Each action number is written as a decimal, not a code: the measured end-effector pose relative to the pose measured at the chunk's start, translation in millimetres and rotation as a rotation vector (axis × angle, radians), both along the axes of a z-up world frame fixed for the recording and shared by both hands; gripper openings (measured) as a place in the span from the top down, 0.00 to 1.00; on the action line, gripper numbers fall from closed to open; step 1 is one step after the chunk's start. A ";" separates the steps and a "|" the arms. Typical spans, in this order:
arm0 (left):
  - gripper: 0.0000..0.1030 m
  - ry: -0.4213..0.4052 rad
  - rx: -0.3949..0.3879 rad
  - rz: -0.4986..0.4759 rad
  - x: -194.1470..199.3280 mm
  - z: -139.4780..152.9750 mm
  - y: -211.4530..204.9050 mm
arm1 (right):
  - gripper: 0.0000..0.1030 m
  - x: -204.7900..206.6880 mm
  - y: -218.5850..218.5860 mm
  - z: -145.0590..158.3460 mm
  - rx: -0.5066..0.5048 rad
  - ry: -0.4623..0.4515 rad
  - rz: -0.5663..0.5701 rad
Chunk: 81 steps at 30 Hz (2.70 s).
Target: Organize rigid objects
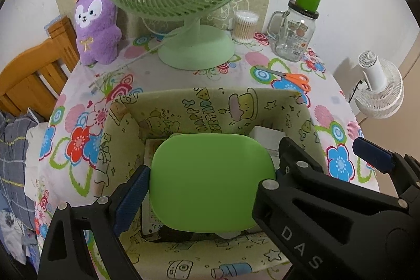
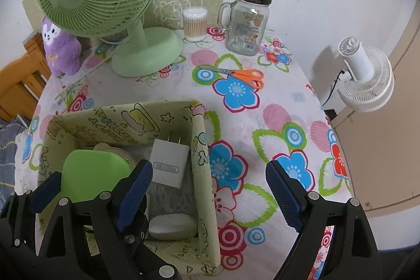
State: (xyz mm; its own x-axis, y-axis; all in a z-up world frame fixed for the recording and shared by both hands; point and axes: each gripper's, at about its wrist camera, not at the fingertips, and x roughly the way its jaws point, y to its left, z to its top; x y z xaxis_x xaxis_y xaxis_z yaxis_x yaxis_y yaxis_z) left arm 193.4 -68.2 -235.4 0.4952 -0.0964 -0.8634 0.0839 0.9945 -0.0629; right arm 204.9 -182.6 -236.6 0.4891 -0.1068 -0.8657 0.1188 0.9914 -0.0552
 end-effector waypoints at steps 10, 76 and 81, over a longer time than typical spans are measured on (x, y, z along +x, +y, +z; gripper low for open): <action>0.07 0.043 0.014 0.011 11.3 -15.1 1.8 | 0.12 11.3 0.9 -16.4 -0.005 0.035 -0.008; 0.02 -0.093 0.047 0.048 -103.6 76.1 30.6 | 0.11 -107.5 5.1 81.8 0.027 -0.139 0.097; 0.02 -0.116 0.048 0.050 -112.3 86.8 35.4 | 0.11 -117.6 -2.3 92.9 0.019 -0.152 0.091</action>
State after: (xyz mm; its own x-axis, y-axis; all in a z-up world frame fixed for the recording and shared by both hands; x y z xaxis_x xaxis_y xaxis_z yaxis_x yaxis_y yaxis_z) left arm 81.1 -32.7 -148.6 0.5950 -0.0290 -0.8032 0.0385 0.9992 -0.0076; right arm 87.2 -184.8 -143.8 0.6217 -0.0406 -0.7822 0.0339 0.9991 -0.0249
